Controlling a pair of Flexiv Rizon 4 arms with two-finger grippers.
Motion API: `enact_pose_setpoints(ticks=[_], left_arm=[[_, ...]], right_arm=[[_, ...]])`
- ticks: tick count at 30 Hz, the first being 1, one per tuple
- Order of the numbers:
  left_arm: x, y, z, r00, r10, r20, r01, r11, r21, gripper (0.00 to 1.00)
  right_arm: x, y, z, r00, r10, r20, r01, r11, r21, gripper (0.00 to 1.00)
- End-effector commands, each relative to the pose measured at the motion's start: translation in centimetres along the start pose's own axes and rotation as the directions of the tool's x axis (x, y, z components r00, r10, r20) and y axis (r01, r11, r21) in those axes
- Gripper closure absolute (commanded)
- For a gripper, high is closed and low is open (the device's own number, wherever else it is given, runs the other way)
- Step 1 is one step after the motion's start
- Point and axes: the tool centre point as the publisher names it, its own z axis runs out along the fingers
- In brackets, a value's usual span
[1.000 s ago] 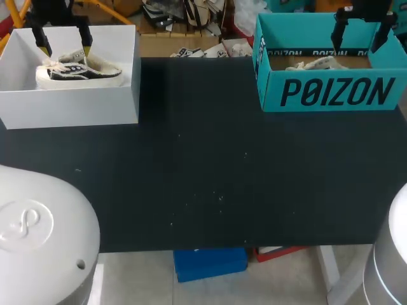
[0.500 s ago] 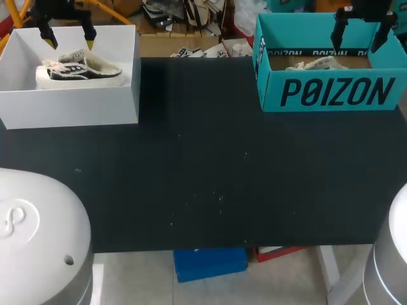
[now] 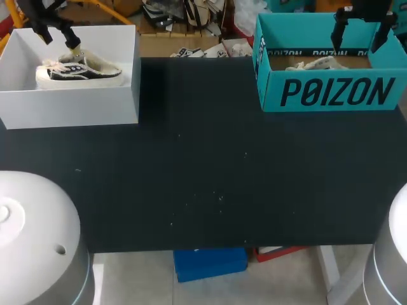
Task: Take the shoe out of the shoebox, open the shoe tongue, remove and reinsert the insole, then place the shoe into the shoebox
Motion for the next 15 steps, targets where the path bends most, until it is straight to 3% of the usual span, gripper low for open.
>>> enact_pose_setpoints(ticks=[1, 8, 12, 15], left_arm=[[0.1, 0.7, 0.1, 0.479, 0.872, 0.098, -0.877, 0.471, 0.100, 0.00], [0.1, 1.2, 0.4, 0.267, 0.956, 0.120, -0.961, 0.255, 0.105, 0.00], [-1.1, 2.1, 1.5, 0.135, 0.986, 0.100, -0.990, 0.130, 0.057, 0.00], [-2.4, 2.1, 2.3, 0.110, 0.991, 0.072, -0.994, 0.108, 0.031, 0.00]], right_arm=[[0.0, 0.0, 0.0, 1.000, 0.000, 0.000, 0.000, 1.000, 0.000, 0.00], [0.0, 0.0, 0.0, 1.000, 0.000, 0.000, 0.000, 1.000, 0.000, 0.00], [0.0, 0.0, 0.0, 1.000, 0.000, 0.000, 0.000, 1.000, 0.000, 0.00], [0.0, 0.0, 0.0, 1.000, 0.000, 0.000, 0.000, 1.000, 0.000, 0.00]])
